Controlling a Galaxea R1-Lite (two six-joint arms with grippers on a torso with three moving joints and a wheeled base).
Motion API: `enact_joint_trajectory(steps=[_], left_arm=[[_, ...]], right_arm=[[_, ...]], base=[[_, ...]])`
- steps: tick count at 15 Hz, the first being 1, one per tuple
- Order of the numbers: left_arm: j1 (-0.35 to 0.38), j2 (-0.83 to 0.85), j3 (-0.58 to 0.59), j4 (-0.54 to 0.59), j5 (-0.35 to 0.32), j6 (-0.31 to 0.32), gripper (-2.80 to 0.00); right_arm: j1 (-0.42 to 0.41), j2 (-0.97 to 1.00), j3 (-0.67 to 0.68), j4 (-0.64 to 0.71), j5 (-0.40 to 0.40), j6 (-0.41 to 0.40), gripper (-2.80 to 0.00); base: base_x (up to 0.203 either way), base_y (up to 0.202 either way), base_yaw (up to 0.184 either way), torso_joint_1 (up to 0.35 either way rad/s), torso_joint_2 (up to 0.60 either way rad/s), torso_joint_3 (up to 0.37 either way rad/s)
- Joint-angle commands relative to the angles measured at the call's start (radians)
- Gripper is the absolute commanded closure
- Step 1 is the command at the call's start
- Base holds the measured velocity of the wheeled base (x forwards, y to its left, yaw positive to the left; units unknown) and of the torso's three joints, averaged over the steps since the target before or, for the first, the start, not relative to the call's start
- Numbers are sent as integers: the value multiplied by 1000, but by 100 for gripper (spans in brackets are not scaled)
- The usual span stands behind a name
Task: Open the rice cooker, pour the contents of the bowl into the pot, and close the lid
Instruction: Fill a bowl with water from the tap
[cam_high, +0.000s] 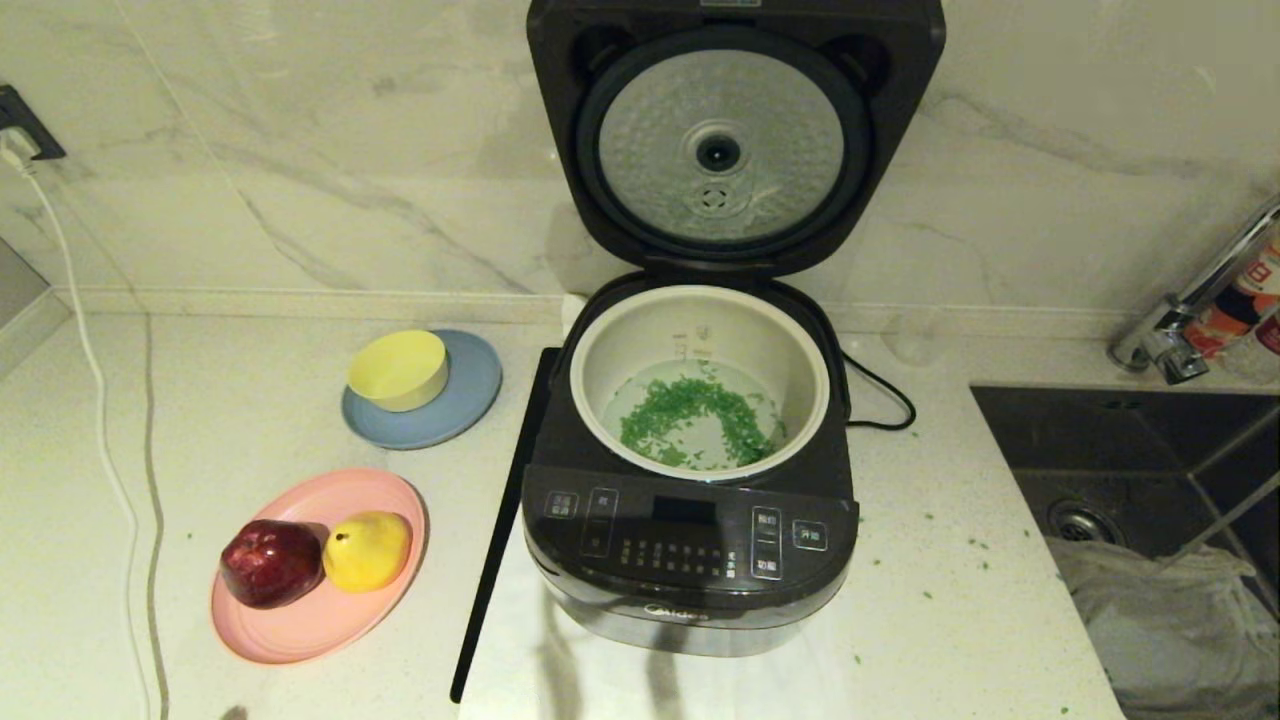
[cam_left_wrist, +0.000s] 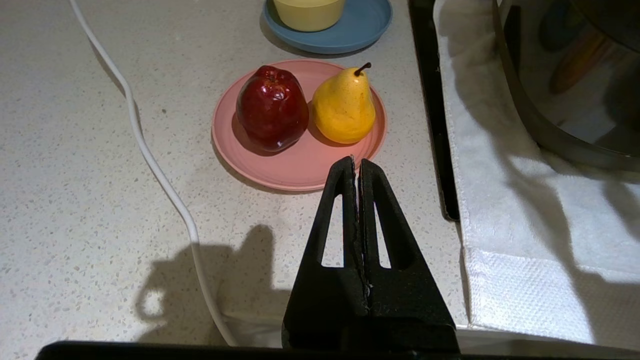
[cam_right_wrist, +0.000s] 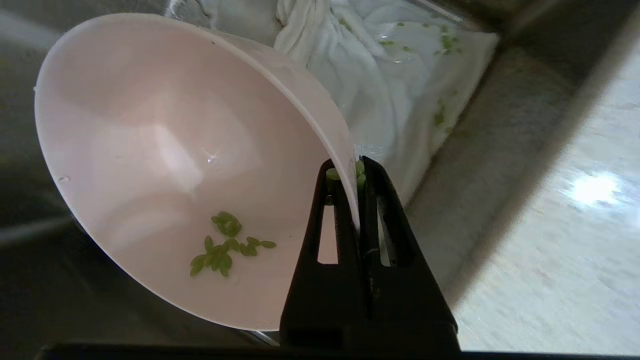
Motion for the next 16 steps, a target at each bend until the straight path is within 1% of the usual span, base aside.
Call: enact_joint_trajectory(steps=[1, 3, 6, 9, 11, 16], left_arm=[[0, -1, 8, 0, 0, 0, 0], [0, -1, 8, 0, 0, 0, 0], [0, -1, 8, 0, 0, 0, 0], [0, -1, 8, 0, 0, 0, 0], [0, -1, 8, 0, 0, 0, 0], [0, -1, 8, 0, 0, 0, 0]], right_arm=[[7, 62, -52, 6, 2, 23, 0], [18, 78, -86, 44, 5, 35, 0], [37, 96, -140, 95, 17, 78, 0], [44, 132, -224, 169, 33, 117, 0], [45, 164, -273, 204, 36, 129, 0], [47, 199, -330, 209, 37, 153, 0]], base=[[0, 0, 0, 0, 0, 0], [0, 0, 0, 0, 0, 0], [0, 0, 0, 0, 0, 0], [0, 0, 0, 0, 0, 0], [0, 0, 0, 0, 0, 0], [0, 0, 0, 0, 0, 0]])
